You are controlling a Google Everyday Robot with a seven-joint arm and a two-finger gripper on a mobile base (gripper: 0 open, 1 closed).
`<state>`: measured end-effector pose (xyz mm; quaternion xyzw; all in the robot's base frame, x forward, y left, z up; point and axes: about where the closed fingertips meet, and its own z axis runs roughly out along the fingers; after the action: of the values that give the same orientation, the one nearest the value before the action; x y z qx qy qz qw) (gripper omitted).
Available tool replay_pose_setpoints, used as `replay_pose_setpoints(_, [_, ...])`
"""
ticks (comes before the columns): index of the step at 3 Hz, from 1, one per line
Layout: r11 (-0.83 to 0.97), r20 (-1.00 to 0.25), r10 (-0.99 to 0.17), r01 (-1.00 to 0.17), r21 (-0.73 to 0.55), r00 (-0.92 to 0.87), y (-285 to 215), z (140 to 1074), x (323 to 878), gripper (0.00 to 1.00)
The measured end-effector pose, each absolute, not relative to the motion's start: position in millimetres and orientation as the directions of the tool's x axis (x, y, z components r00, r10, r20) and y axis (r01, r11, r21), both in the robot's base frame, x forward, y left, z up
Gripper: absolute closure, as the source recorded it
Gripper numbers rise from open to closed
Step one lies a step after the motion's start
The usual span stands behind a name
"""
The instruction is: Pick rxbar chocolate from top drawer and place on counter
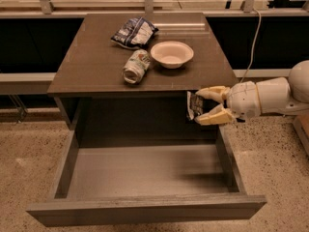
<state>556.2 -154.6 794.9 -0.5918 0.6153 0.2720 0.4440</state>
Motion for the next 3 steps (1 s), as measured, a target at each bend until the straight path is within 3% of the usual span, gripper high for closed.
replay_pose_setpoints(2, [0.174, -0.818, -0.563, -0.949, -0.261, 0.121, -173.2, 855.1, 562.0, 1.0])
replay_pose_setpoints(3, [0.189, -0.773, -0.627, -0.942, -0.278, 0.103, -176.0, 867.2, 592.0, 1.0])
